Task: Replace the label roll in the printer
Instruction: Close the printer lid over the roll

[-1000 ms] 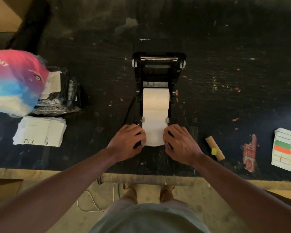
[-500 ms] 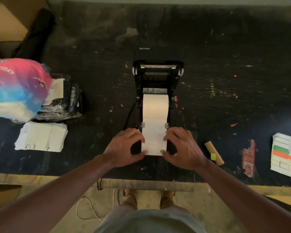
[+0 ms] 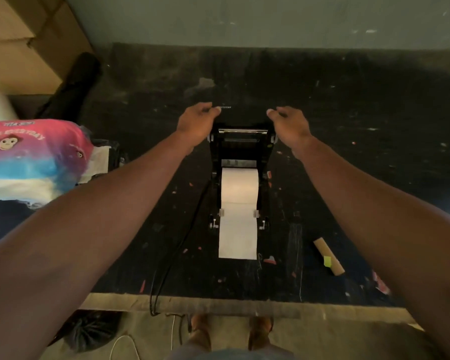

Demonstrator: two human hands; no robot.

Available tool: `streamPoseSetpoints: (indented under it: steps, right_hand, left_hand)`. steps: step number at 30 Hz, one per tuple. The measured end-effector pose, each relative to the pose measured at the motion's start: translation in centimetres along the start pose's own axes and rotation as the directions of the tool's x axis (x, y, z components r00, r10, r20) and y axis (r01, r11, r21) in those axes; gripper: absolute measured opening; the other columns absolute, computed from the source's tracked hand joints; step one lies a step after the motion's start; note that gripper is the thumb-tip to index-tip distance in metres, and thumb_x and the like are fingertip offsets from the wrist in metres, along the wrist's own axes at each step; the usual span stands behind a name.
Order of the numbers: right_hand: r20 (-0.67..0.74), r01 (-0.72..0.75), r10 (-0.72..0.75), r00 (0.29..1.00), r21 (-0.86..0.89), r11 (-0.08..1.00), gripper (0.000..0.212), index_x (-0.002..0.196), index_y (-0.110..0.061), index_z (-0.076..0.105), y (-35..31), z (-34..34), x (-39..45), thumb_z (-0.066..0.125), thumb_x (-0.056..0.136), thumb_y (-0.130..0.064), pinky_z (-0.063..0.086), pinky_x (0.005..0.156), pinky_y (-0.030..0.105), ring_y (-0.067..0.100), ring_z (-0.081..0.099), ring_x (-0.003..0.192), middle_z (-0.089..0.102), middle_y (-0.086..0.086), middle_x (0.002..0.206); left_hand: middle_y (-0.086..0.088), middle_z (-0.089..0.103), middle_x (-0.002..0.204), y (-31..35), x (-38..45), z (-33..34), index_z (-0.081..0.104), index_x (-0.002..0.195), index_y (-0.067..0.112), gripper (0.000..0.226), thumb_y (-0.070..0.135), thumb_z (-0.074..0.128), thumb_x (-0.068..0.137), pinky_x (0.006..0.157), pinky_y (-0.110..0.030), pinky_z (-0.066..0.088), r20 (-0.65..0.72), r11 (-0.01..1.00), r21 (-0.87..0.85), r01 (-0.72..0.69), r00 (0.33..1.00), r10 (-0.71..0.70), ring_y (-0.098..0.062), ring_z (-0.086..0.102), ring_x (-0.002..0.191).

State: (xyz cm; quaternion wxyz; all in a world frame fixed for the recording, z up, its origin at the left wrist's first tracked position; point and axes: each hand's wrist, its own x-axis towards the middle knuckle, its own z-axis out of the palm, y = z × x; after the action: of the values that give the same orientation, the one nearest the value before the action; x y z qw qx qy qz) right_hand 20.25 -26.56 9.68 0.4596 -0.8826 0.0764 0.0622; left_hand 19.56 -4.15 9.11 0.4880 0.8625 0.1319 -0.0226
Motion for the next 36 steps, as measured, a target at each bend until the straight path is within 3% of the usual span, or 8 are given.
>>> streamPoseSetpoints:
  steps: [3, 4, 10, 13, 19, 27, 33, 36]
  right_hand:
    - [-0.065, 0.036, -0.035, 0.997, 0.015, 0.999, 0.037, 0.136, -0.018, 0.066, 1.2, -0.3, -1.6, 0.056, 0.108, -0.04, 0.04, 0.061, 0.001, -0.004, 0.054, 0.082, 0.064, -0.006, 0.113]
    - [-0.083, 0.043, -0.039, 0.996, 0.037, 0.998, 0.035, 0.133, -0.019, 0.067, 1.7, -0.4, -2.5, 0.058, 0.107, -0.04, 0.041, 0.059, 0.0, -0.007, 0.054, 0.08, 0.065, -0.009, 0.11]
    - [-0.154, 0.056, -0.037, 0.987, 0.12, 0.991, 0.028, 0.115, -0.024, 0.073, 6.4, 0.5, -9.8, 0.078, 0.093, -0.04, 0.053, 0.077, 0.007, -0.01, 0.069, 0.092, 0.075, -0.016, 0.101]
    - [-0.098, 0.016, 0.001, 0.995, 0.171, 0.985, 0.04, 0.127, -0.025, 0.068, 9.2, 1.6, -13.6, 0.081, 0.09, -0.033, 0.057, 0.08, 0.01, -0.006, 0.07, 0.102, 0.072, -0.016, 0.112]
    - [-0.033, -0.039, 0.049, 0.998, 0.263, 0.964, 0.056, 0.139, -0.021, 0.062, 14.1, 4.6, -17.7, 0.082, 0.089, -0.011, 0.052, 0.082, 0.002, -0.004, 0.067, 0.113, 0.067, -0.011, 0.13]
    - [-0.02, -0.027, 0.033, 0.999, 0.25, 0.968, 0.059, 0.139, -0.018, 0.059, 16.1, 6.0, -18.4, 0.082, 0.087, -0.003, 0.06, 0.097, 0.022, 0.002, 0.069, 0.118, 0.067, -0.009, 0.131]
    - [-0.017, -0.042, 0.047, 0.999, 0.212, 0.976, 0.06, 0.14, -0.022, 0.057, 16.7, 6.5, -18.6, 0.082, 0.088, -0.005, 0.051, 0.082, 0.0, 0.002, 0.066, 0.117, 0.064, -0.009, 0.135]
    - [-0.003, -0.054, 0.057, 0.998, 0.243, 0.968, 0.058, 0.138, -0.023, 0.058, 16.7, 6.4, -18.5, 0.081, 0.088, -0.005, 0.051, 0.081, 0.0, -0.005, 0.065, 0.112, 0.064, -0.009, 0.134]
  left_hand:
    - [0.001, 0.065, 0.146, -1.0, -2.3, -0.5, 0.059, 0.148, 0.025, 0.047, 0.04, 0.059, 0.103, 0.101, -0.022, 0.04, -0.034, 1.0, 0.003, -0.028, 0.999, 0.028, -0.011, 0.059, 0.128]
    - [0.002, 0.067, 0.143, -1.6, -3.3, -0.7, 0.06, 0.147, 0.026, 0.046, 0.039, 0.06, 0.103, 0.099, -0.021, 0.041, -0.035, 0.999, 0.0, -0.045, 0.998, 0.045, -0.007, 0.06, 0.122]
    - [0.019, 0.068, 0.118, -6.0, -11.5, -0.2, 0.067, 0.138, 0.03, 0.042, 0.036, 0.07, 0.097, 0.086, -0.007, 0.049, -0.063, 0.998, -0.054, -0.024, 0.998, 0.021, 0.016, 0.061, 0.097]
    - [0.018, 0.072, 0.12, -8.8, -15.2, 0.9, 0.065, 0.14, 0.031, 0.048, 0.034, 0.075, 0.093, 0.093, -0.017, 0.056, -0.035, 0.991, -0.13, 0.017, 0.999, -0.021, 0.01, 0.069, 0.106]
    - [0.013, 0.068, 0.139, -13.7, -18.9, 3.5, 0.06, 0.146, 0.03, 0.06, 0.025, 0.081, 0.09, 0.088, -0.01, 0.054, -0.04, 0.98, -0.184, 0.069, 0.996, -0.078, 0.005, 0.067, 0.119]
    - [0.007, 0.065, 0.14, -15.6, -19.7, 4.5, 0.061, 0.143, 0.023, 0.057, 0.008, 0.079, 0.091, 0.084, -0.005, 0.053, -0.022, 0.982, -0.178, 0.058, 0.998, -0.063, 0.0, 0.067, 0.118]
    - [0.01, 0.067, 0.137, -16.4, -19.7, 4.7, 0.062, 0.142, 0.026, 0.057, 0.013, 0.08, 0.09, 0.091, -0.018, 0.06, -0.03, 0.988, -0.151, 0.038, 0.999, -0.043, 0.0, 0.066, 0.12]
    - [0.013, 0.066, 0.135, -16.6, -19.7, 4.6, 0.061, 0.14, 0.027, 0.056, 0.014, 0.081, 0.09, 0.087, -0.008, 0.055, -0.021, 0.989, -0.142, 0.03, 0.999, -0.033, 0.005, 0.065, 0.118]
